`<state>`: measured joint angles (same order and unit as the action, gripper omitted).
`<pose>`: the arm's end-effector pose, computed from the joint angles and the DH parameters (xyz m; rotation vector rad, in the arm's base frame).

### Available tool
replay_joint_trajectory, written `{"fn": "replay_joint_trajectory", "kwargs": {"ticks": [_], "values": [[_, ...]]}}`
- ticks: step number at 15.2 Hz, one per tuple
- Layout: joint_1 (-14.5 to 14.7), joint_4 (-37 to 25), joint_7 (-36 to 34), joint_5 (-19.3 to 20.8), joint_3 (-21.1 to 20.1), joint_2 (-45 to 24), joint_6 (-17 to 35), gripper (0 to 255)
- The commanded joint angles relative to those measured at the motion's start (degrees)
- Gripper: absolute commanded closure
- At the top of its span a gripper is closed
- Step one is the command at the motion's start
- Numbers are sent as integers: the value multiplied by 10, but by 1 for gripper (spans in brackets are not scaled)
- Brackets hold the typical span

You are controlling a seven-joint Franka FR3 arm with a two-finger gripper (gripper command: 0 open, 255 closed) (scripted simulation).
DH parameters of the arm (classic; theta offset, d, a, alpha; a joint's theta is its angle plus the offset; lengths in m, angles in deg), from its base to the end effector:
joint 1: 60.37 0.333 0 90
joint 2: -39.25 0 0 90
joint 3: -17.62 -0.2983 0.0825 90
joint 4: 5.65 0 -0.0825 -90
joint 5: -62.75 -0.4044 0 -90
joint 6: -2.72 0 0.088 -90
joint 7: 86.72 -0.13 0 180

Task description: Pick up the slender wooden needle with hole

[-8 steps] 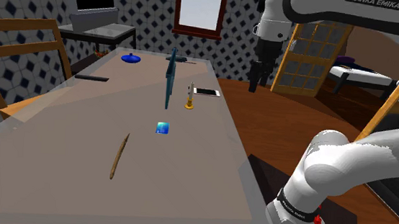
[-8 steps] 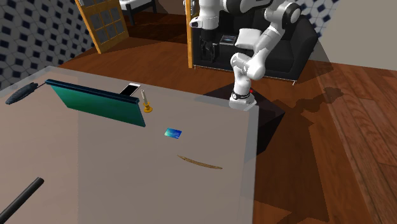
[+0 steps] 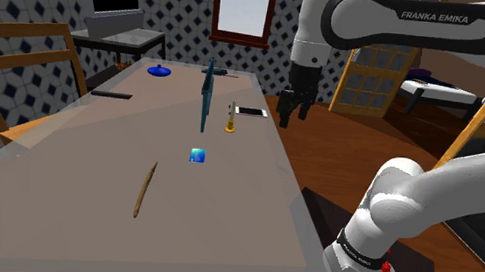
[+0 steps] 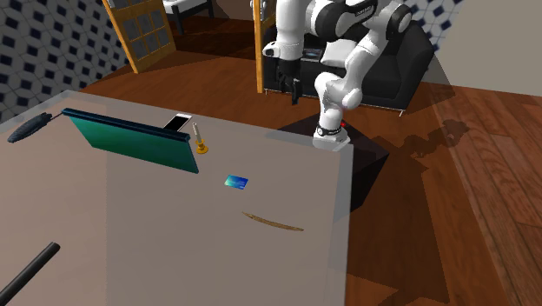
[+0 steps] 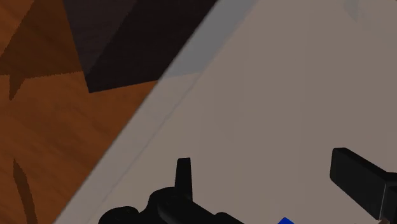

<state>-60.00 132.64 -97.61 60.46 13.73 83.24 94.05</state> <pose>0.3417 0.0330 0.5217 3.1195 -0.2155 -0.0808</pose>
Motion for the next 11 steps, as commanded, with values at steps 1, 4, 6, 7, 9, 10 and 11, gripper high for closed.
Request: {"fn": "replay_joint_trajectory", "kwargs": {"ticks": [1, 4, 6, 7, 9, 10, 11], "values": [[3, 4, -43, -21, -25, -17, 23, 0], [5, 8, -100, -48, -60, -49, 65, 0], [6, 7, -138, -63, -84, -74, 93, 0], [6, 5, -157, -70, -95, -89, 108, 0], [6, -1, -194, -81, -118, -120, 136, 0], [5, -6, -213, -85, -129, -136, 151, 0], [4, -12, -232, -88, -140, -154, 165, 0]]}}
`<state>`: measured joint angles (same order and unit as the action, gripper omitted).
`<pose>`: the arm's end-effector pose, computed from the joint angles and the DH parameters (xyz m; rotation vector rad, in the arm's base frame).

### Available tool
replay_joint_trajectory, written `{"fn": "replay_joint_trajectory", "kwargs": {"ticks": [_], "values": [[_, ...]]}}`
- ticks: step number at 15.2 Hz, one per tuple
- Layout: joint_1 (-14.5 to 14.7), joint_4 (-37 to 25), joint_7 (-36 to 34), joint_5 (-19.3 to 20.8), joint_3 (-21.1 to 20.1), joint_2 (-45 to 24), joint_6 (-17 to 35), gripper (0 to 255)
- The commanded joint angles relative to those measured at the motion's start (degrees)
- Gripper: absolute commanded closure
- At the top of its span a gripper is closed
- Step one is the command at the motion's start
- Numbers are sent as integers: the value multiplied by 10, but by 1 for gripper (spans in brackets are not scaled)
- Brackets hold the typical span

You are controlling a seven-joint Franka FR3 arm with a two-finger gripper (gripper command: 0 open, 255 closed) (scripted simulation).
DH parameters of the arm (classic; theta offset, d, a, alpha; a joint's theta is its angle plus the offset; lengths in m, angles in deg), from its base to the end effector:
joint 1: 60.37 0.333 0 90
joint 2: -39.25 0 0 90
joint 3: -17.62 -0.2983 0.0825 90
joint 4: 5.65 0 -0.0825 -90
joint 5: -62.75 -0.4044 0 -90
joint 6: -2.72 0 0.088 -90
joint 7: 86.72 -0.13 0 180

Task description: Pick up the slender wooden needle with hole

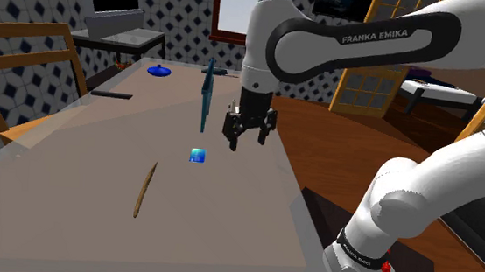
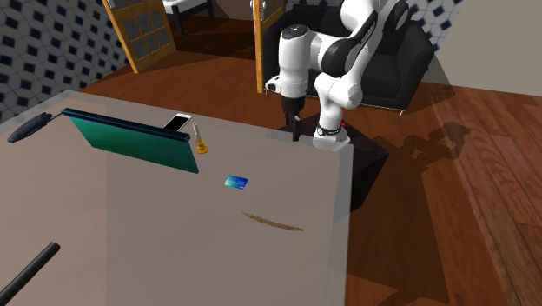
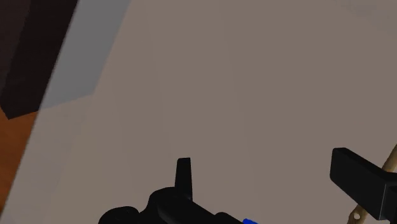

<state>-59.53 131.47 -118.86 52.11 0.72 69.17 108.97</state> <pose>0.3970 0.1480 0.4502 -3.0777 0.5383 0.0647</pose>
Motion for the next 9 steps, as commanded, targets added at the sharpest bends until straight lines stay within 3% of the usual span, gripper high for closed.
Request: {"fn": "replay_joint_trajectory", "kwargs": {"ticks": [1, 9], "values": [[-2, -6, -38, -7, -21, -31, 30, 0], [-17, -88, -202, 18, -99, -198, 131, 0]]}}
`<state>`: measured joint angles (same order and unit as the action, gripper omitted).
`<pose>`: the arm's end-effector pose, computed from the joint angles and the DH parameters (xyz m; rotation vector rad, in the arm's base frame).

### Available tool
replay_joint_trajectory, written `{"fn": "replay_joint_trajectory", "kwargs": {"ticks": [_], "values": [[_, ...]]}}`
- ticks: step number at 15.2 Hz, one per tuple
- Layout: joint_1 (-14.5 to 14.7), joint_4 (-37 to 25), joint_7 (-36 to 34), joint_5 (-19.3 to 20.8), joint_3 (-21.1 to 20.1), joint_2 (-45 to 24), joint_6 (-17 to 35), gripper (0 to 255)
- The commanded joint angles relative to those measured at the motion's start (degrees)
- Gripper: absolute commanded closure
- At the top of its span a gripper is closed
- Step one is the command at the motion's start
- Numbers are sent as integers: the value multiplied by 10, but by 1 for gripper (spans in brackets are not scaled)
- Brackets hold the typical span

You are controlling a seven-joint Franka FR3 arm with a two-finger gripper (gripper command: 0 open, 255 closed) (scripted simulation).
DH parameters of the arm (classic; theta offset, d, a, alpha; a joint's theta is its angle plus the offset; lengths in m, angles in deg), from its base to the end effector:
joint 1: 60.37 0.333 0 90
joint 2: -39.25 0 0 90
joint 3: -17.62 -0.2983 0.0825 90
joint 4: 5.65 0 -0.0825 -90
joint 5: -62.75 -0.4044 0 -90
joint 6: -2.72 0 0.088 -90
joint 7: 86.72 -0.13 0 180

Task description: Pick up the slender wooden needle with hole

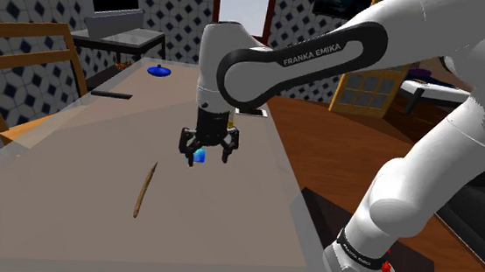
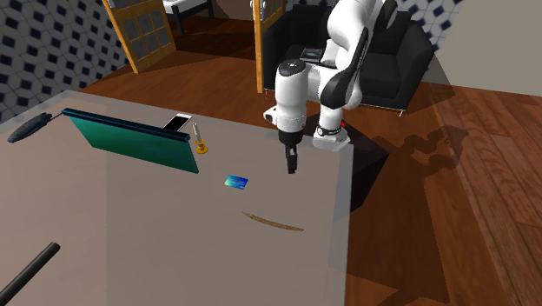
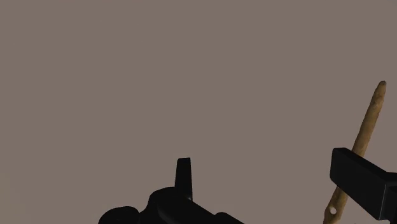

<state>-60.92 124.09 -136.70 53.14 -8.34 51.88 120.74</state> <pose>0.4505 0.2285 0.3913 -2.9977 0.7938 0.0514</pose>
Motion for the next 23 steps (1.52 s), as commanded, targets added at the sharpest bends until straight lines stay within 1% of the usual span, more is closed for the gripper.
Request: {"fn": "replay_joint_trajectory", "kwargs": {"ticks": [1, 4, 7, 11, 14, 21, 23], "values": [[-4, -28, -45, 17, -16, -49, 24, 0], [-3, -74, -114, 53, -33, -121, 50, 0], [8, -128, -183, 95, -37, -195, 68, 0], [36, -212, -264, 149, -27, -293, 77, 0], [60, -276, -309, 177, -12, -355, 76, 0], [67, -258, -316, 192, -3, -382, 119, 0], [67, -256, -317, 193, -2, -384, 123, 0]]}}
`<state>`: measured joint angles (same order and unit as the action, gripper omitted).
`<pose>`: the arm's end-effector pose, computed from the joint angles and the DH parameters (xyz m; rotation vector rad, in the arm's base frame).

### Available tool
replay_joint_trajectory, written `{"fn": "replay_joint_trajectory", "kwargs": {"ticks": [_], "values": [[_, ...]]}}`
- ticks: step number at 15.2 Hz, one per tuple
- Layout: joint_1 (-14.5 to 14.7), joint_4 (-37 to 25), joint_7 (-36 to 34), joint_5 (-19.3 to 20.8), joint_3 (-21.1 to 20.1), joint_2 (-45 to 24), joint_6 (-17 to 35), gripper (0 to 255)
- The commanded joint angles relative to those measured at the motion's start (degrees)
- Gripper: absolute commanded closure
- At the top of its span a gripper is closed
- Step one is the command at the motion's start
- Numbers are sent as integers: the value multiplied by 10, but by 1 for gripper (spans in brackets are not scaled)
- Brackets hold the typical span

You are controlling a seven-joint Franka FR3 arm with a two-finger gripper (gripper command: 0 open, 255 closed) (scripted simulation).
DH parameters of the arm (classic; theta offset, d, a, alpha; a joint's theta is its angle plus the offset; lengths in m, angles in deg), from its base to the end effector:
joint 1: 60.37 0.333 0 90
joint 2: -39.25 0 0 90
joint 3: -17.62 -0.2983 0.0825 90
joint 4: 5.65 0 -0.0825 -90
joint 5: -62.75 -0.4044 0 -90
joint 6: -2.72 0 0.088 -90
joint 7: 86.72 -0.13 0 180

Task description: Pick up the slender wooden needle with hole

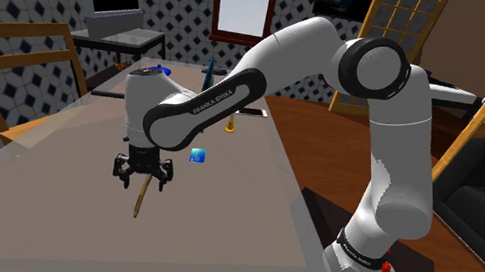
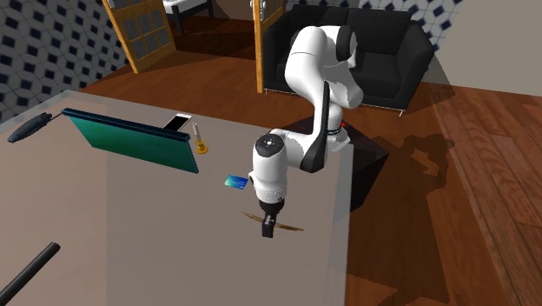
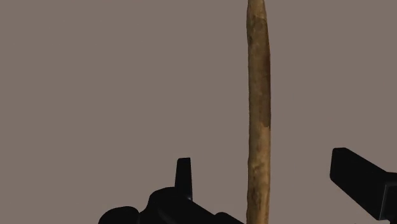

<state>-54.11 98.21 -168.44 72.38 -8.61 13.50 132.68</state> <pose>0.5683 0.3365 0.2694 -2.8186 1.1908 0.0294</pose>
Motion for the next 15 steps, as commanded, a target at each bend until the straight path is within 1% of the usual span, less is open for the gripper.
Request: {"fn": "replay_joint_trajectory", "kwargs": {"ticks": [1, 10, 15], "values": [[0, 2, 0, 1, 1, -1, 3, 255], [-1, 2, 0, 1, 0, -1, 3, 255], [-6, -10, 6, -10, -7, 19, -27, 255]]}}
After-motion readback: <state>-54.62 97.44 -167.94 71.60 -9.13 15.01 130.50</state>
